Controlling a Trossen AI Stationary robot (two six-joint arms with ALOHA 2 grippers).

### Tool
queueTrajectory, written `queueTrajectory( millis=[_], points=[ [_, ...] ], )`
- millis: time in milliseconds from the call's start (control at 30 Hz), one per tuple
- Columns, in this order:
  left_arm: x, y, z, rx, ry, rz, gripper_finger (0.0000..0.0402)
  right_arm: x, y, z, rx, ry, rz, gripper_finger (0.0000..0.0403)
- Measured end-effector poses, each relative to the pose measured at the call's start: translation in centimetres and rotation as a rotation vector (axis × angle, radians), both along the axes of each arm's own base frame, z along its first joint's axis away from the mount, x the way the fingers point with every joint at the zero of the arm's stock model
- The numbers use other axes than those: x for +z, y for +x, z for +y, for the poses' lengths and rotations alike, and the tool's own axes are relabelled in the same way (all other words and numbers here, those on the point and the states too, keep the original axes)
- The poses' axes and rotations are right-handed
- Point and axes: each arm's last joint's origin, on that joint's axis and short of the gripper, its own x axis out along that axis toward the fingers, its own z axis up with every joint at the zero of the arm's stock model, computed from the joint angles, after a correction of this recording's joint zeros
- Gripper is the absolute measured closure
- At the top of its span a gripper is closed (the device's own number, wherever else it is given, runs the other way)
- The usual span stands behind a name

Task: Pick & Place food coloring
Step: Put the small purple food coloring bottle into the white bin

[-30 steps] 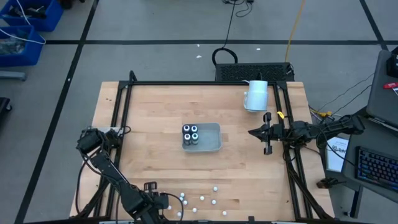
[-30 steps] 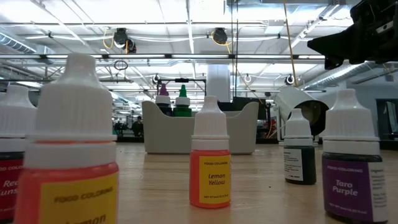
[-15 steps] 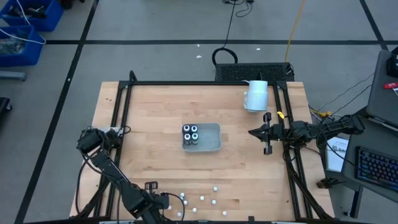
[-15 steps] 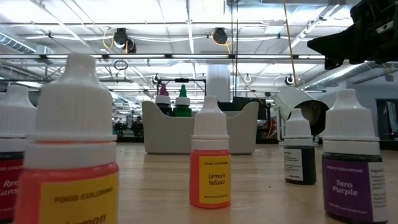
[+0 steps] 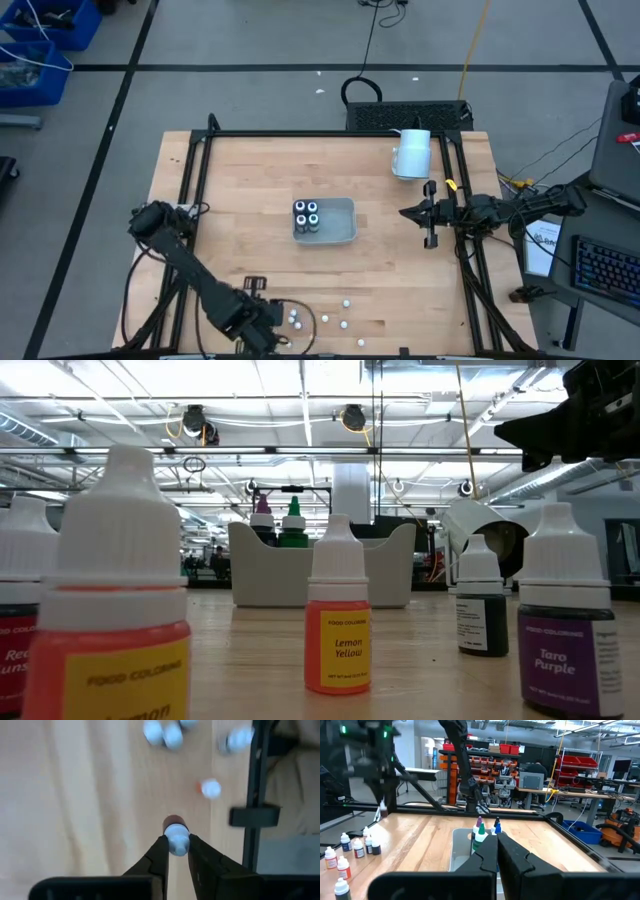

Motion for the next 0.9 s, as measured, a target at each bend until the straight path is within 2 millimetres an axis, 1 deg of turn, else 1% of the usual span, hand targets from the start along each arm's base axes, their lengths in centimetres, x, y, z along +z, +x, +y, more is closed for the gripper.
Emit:
queueTrajectory(
  millis=[133,267,400,500,600,667,767,900],
  points=[
    [3.6,2.7,2.5,0.043,-0.024,-0.067,0.0348,0.0,0.0,0.0,0.000,-0.001,0.000,0.0403],
    [6.7,5.4,5.4,-0.025,-0.012,-0.192,0.0346,0.0,0.0,0.0,-0.002,-0.005,0.000,0.0403],
    [8.9,8.1,8.8,-0.108,0.045,-0.345,0.0346,0.0,0.0,0.0,-0.003,-0.019,0.001,0.0403],
    [9.8,9.6,12.3,-0.072,0.084,-0.382,0.0346,0.0,0.0,0.0,-0.004,-0.026,0.002,0.0403],
    [9.5,10.8,15.7,-0.030,0.109,-0.358,0.0346,0.0,0.0,0.0,-0.005,-0.027,0.001,0.0403],
    [8.6,11.7,17.6,-0.018,0.127,-0.332,0.0346,0.0,0.0,0.0,-0.006,-0.027,0.001,0.0403],
    [7.1,13.2,19.8,-0.026,0.137,-0.297,0.0346,0.0,0.0,0.0,-0.006,-0.027,0.001,0.0403],
    [4.4,15.1,21.8,-0.045,0.156,-0.248,0.0346,0.0,0.0,0.0,-0.007,-0.035,0.003,0.0403]
  ],
)
